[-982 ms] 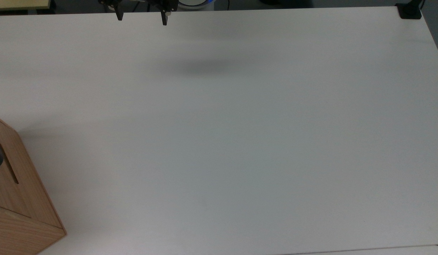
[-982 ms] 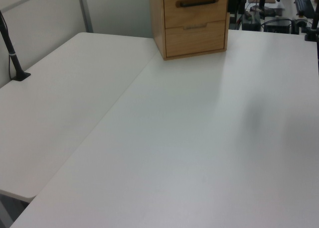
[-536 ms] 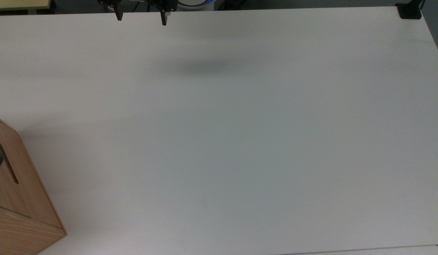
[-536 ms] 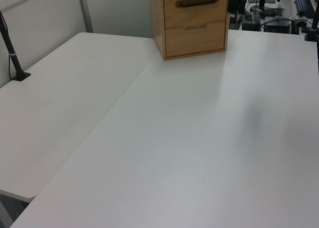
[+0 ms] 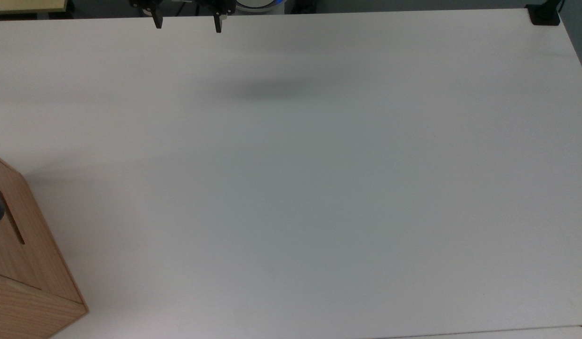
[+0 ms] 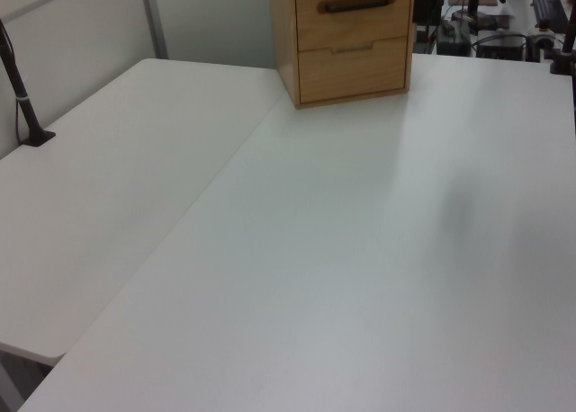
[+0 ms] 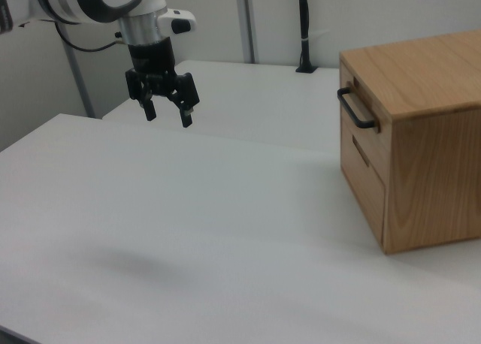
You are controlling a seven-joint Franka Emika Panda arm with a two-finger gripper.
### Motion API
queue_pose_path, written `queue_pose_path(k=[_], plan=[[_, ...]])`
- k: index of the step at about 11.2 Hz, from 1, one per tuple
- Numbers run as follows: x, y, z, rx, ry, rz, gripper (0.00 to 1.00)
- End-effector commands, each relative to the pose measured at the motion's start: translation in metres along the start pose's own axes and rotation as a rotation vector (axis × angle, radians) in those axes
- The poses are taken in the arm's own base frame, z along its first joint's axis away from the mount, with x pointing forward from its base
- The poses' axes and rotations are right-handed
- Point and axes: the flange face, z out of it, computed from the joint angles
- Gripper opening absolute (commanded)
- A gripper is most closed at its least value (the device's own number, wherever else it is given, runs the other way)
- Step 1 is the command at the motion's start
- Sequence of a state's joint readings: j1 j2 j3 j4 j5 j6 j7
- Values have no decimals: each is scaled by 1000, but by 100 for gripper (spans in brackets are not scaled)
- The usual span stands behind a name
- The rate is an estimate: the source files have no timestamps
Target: Open the drawer by sliding it
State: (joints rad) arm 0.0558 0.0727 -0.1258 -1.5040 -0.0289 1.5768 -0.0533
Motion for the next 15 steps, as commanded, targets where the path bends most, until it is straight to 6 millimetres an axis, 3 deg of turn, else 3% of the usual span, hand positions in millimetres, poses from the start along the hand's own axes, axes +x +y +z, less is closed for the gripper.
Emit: queue_pose_path(k=[1, 3, 6, 10, 11, 13, 15], plan=[[-5, 7, 4, -26, -23, -44, 100], [6, 15, -5, -78, 75, -219, 100], [27, 49, -9, -222, 180, -484, 100], [75, 91, 20, -424, 333, -561, 100], [82, 114, 26, -472, 379, -536, 100], [98, 123, 45, -543, 430, -552, 93], [110, 147, 66, -636, 473, -562, 92]])
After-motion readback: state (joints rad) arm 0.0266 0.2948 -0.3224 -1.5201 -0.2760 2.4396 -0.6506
